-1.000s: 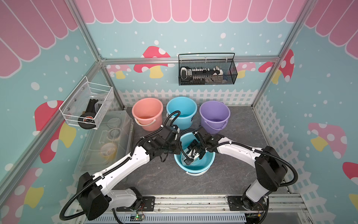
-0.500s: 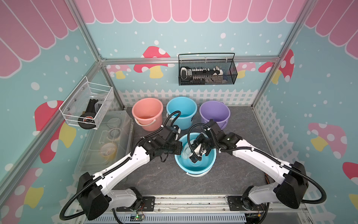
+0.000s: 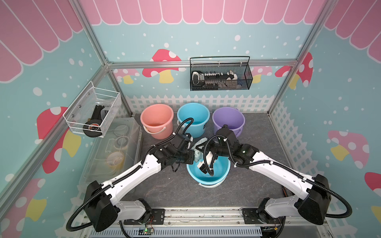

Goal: Wipe the inside of the bucket with a cloth
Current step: Wipe the dirt from the inside of the bucket.

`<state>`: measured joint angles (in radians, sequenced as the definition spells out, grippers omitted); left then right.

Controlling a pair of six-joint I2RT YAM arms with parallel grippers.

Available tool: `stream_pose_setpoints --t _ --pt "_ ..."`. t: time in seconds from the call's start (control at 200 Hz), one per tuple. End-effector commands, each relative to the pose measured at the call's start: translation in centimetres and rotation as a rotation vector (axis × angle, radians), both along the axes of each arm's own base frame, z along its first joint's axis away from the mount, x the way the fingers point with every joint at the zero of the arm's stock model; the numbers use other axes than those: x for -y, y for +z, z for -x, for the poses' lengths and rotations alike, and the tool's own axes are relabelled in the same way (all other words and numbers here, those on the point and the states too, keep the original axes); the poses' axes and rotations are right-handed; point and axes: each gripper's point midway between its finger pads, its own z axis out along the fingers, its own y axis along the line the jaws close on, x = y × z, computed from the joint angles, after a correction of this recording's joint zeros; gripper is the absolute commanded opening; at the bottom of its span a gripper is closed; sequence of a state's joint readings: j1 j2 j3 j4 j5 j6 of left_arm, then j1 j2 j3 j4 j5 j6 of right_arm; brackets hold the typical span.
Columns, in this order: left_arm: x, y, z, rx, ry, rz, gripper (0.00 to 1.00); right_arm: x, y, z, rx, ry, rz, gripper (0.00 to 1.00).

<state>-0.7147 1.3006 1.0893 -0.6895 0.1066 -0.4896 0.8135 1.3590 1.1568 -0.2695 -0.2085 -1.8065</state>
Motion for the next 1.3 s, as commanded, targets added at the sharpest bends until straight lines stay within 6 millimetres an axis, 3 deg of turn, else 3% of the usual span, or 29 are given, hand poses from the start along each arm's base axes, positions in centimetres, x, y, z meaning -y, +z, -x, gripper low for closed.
stream_pose_setpoints --t 0.0,0.105,0.235,0.465,0.615,0.846,1.006,1.131,1.296 --pt "1.2 2.2 -0.5 0.039 -0.022 0.062 0.0 0.7 -0.3 -1.7 0.055 -0.078 0.065 0.0" --pt "1.1 2.1 -0.5 0.039 -0.015 0.058 0.0 3.5 -1.4 -3.3 0.058 -0.243 0.169 0.0" --pt "0.8 2.0 -0.6 0.045 -0.006 0.049 0.0 6.9 -2.5 -2.6 0.005 -0.352 0.27 0.0" --pt "0.7 2.1 -0.8 0.052 0.002 0.04 0.0 10.5 -3.8 3.9 -0.237 -0.318 0.376 0.0" --pt "0.6 2.2 -0.9 0.056 0.009 0.037 0.0 11.3 -4.2 8.3 -0.428 -0.262 0.377 0.0" --pt "0.8 2.3 -1.0 0.052 0.011 0.044 0.0 7.9 -4.2 14.3 -0.755 -0.103 0.258 0.0" --pt "0.9 2.4 -1.0 0.052 0.012 0.048 0.0 4.1 -3.1 16.1 -0.905 0.021 0.122 0.0" --pt "0.9 2.4 -1.0 0.051 0.01 0.049 0.0 0.7 -2.3 15.2 -0.921 0.077 -0.026 0.0" --pt "1.0 2.5 -0.9 0.048 0.007 0.055 0.0 -2.8 -1.5 10.3 -0.756 0.001 -0.229 0.0"
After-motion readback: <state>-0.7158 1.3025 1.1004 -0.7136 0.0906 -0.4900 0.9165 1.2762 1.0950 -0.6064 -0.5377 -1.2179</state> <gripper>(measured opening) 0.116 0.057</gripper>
